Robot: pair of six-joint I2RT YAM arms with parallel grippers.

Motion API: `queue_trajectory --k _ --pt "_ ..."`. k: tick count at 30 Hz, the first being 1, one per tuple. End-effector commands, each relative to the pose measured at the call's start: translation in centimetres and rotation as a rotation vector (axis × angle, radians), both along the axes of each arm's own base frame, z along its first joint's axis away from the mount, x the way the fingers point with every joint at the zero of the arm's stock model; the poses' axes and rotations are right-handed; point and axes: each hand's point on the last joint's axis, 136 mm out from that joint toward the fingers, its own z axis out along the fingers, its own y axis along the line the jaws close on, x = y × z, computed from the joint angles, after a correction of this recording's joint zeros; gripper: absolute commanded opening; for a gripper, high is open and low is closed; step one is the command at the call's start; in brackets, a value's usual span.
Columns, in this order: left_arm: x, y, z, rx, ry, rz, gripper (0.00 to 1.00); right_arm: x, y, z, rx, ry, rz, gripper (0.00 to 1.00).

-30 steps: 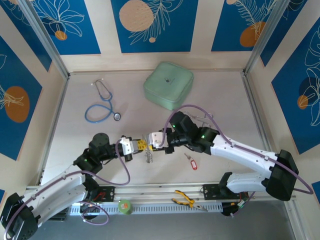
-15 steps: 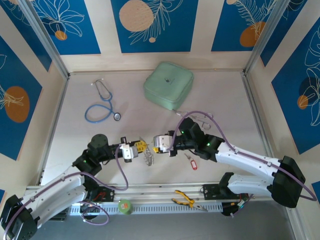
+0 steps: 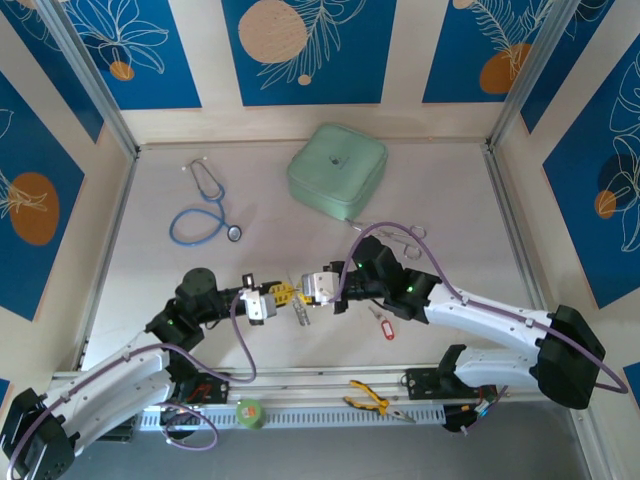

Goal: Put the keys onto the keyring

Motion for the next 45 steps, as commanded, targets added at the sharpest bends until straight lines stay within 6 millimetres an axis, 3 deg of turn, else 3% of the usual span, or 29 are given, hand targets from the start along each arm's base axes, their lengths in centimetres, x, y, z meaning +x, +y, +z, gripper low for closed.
queue_trajectory --k 1,5,10,16,25,27,30,35,36,40,45 --pt "-0.9 -0.4 1.0 -0.043 -0.020 -0.047 0.00 -0.3 0.6 0.9 0.034 -0.015 0.029 0.16" --pt "-0.7 -0.4 1.0 -0.043 -0.005 -0.037 0.00 -0.3 0.7 1.2 0.042 -0.024 0.030 0.00" --pt "-0.2 -0.3 0.6 -0.024 0.022 -0.011 0.00 -0.7 0.8 1.7 0.052 -0.029 0.044 0.00" --pt "0.1 -0.5 0.3 -0.013 0.048 0.001 0.10 -1.2 0.9 2.2 0.058 -0.030 0.061 0.00" --pt "0.3 -0.4 0.5 -0.013 0.049 0.014 0.16 -1.5 1.0 2.1 0.045 -0.026 0.076 0.00" --pt "0.3 -0.3 0.5 -0.012 0.047 0.015 0.12 -1.5 1.0 1.9 0.038 -0.021 0.077 0.00" --pt "0.3 -0.3 0.4 -0.003 0.043 0.017 0.00 -1.4 0.9 1.8 0.035 -0.024 0.070 0.00" --pt "0.4 -0.2 0.7 -0.005 0.022 0.025 0.00 -1.1 0.6 1.2 0.019 -0.018 0.040 0.00" --pt "0.4 -0.1 0.8 -0.005 0.019 0.026 0.00 -0.7 0.5 1.2 0.018 -0.019 0.016 0.01" --pt "0.6 0.1 0.9 -0.001 0.005 0.046 0.00 1.1 -1.3 1.5 0.066 0.025 -0.108 0.32" --pt "1.7 0.6 1.1 -0.005 -0.052 0.131 0.00 4.7 -5.9 1.6 0.157 0.248 -0.442 0.36"
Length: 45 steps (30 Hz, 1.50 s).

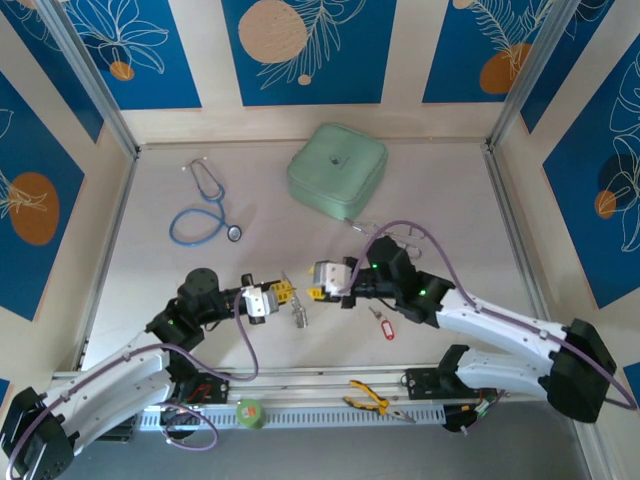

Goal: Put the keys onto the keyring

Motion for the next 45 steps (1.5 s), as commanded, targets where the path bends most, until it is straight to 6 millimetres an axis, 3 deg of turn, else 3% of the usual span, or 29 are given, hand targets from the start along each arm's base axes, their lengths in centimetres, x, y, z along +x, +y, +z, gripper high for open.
queue_trajectory --k 1,5,9,11,25,30,37,45 --pt "1.0 0.3 2.2 -0.038 -0.095 0.072 0.00 3.2 -3.4 0.2 0.098 0.220 -0.334 0.34" --pt "3.5 1.1 3.5 -0.082 -0.004 0.231 0.00 5.1 -8.2 -2.3 0.102 0.547 -0.744 0.29" --pt "6.0 2.2 3.7 -0.085 0.219 0.418 0.00 4.5 -11.2 -5.6 0.028 0.793 -0.995 0.25" --pt "6.3 2.0 3.6 -0.049 0.277 0.433 0.00 4.2 -12.0 -6.8 -0.008 0.870 -1.064 0.24" --pt "6.5 0.8 1.7 0.007 0.304 0.389 0.00 4.3 -14.4 -8.1 -0.030 0.972 -1.174 0.23" --pt "6.7 0.5 1.6 0.021 0.312 0.386 0.00 2.3 -15.2 -9.7 -0.124 1.120 -1.213 0.26" --pt "6.1 -0.1 0.7 0.037 0.340 0.340 0.00 -1.5 -14.8 -12.7 -0.338 1.295 -1.200 0.40" --pt "5.7 -0.4 0.7 0.038 0.348 0.312 0.00 -2.5 -14.7 -16.1 -0.487 1.352 -1.236 0.41"
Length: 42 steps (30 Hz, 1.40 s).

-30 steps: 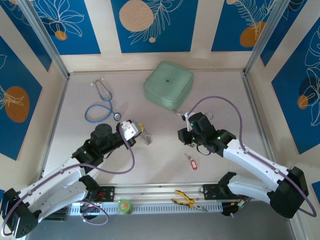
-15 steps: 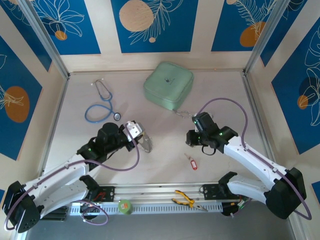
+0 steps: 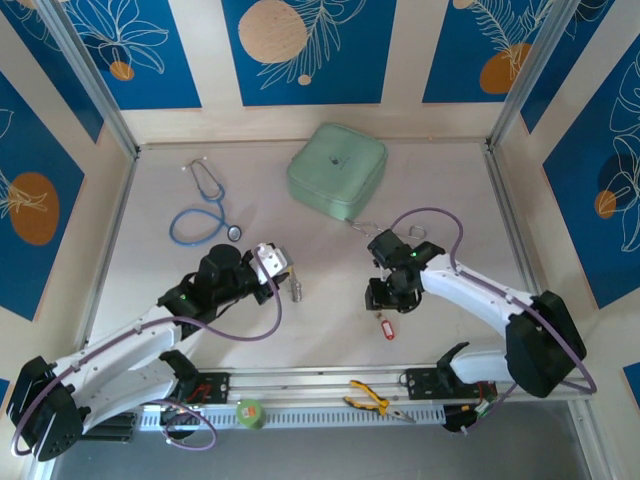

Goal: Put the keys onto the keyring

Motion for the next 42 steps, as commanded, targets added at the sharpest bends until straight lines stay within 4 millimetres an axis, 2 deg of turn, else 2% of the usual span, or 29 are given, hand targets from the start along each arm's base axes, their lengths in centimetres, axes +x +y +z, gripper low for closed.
queue_trajectory --k 1,8,11,15,18,22,27,30,33,34,36,37,42 --pt "-0.3 -0.7 2.2 -0.045 -0.023 -0.035 0.00 -1.4 -0.5 -1.1 -0.048 0.082 -0.024 0.41" --pt "-0.6 -0.6 2.1 -0.043 -0.025 -0.040 0.00 -3.1 -2.2 -3.3 -0.155 0.157 -0.087 0.45" --pt "-0.5 -0.6 2.0 -0.040 -0.025 -0.041 0.00 -3.8 -2.1 -4.0 -0.167 0.187 -0.081 0.45" --pt "-0.6 -0.6 2.0 -0.037 -0.027 -0.041 0.00 -4.0 0.4 -3.8 -0.074 0.209 -0.034 0.39" --pt "-0.6 -0.4 2.0 -0.037 -0.030 -0.037 0.00 -4.1 2.3 -3.5 -0.003 0.219 0.004 0.31" --pt "-0.6 -0.3 2.0 -0.035 -0.032 -0.032 0.00 -3.2 2.6 -3.0 -0.013 0.184 0.016 0.12" --pt "-0.6 -0.2 1.9 -0.034 -0.037 -0.027 0.00 -1.6 2.4 -2.3 -0.021 0.125 0.016 0.04" --pt "-0.6 -0.2 2.0 -0.035 -0.042 -0.030 0.00 -0.7 2.3 -1.6 -0.028 0.089 0.010 0.02" --pt "-0.7 -0.1 2.2 -0.038 -0.048 -0.029 0.00 -0.5 1.8 -1.3 -0.060 0.075 0.018 0.04" --pt "-0.7 -0.1 2.1 -0.037 -0.047 -0.029 0.00 -0.5 1.6 -1.4 -0.071 0.076 0.017 0.10" --pt "-0.7 -0.2 2.1 -0.037 -0.047 -0.030 0.00 -0.5 1.4 -1.7 -0.089 0.086 0.007 0.31" --pt "-0.7 -0.2 2.1 -0.038 -0.046 -0.033 0.00 -0.4 1.4 -1.8 -0.092 0.088 0.001 0.37" --pt "-0.8 -0.2 2.1 -0.037 -0.045 -0.035 0.00 0.5 1.9 -1.5 -0.104 0.055 -0.026 0.40"
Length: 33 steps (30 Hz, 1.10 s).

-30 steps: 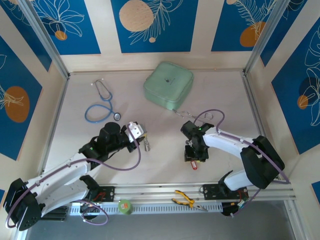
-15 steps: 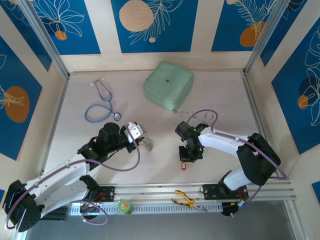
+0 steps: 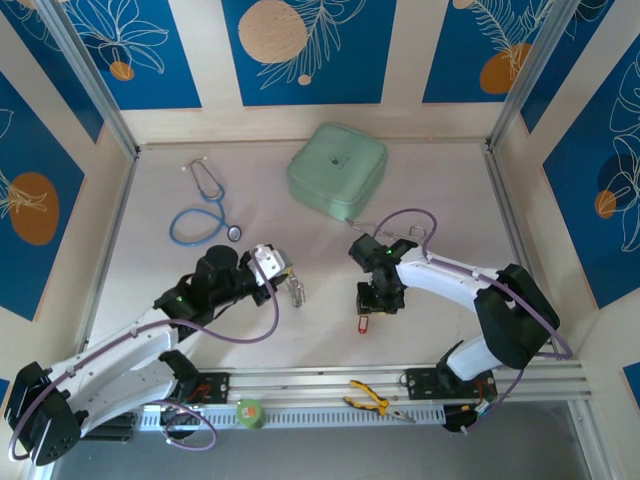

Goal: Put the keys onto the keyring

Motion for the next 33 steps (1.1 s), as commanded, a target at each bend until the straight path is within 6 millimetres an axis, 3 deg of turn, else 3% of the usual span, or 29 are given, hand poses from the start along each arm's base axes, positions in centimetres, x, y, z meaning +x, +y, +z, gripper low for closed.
queue_trajectory --k 1,17,22,26,33 --pt "-0.2 -0.4 1.5 -0.026 -0.040 -0.023 0.00 0.8 0.3 0.5 -0.028 -0.022 -0.023 0.41" --pt "-0.4 -0.3 1.4 -0.013 -0.042 -0.030 0.00 1.1 1.3 -1.0 -0.219 -0.026 -0.032 0.41" --pt "-0.4 -0.2 1.5 -0.012 -0.044 -0.031 0.00 2.1 1.1 0.3 -0.239 -0.075 -0.025 0.40" --pt "-0.5 -0.2 1.4 -0.010 -0.043 -0.033 0.00 3.2 0.0 1.7 -0.211 -0.115 -0.060 0.39" --pt "-0.5 -0.2 1.3 -0.010 -0.040 -0.034 0.00 4.3 -2.8 1.0 -0.186 -0.078 -0.102 0.37"
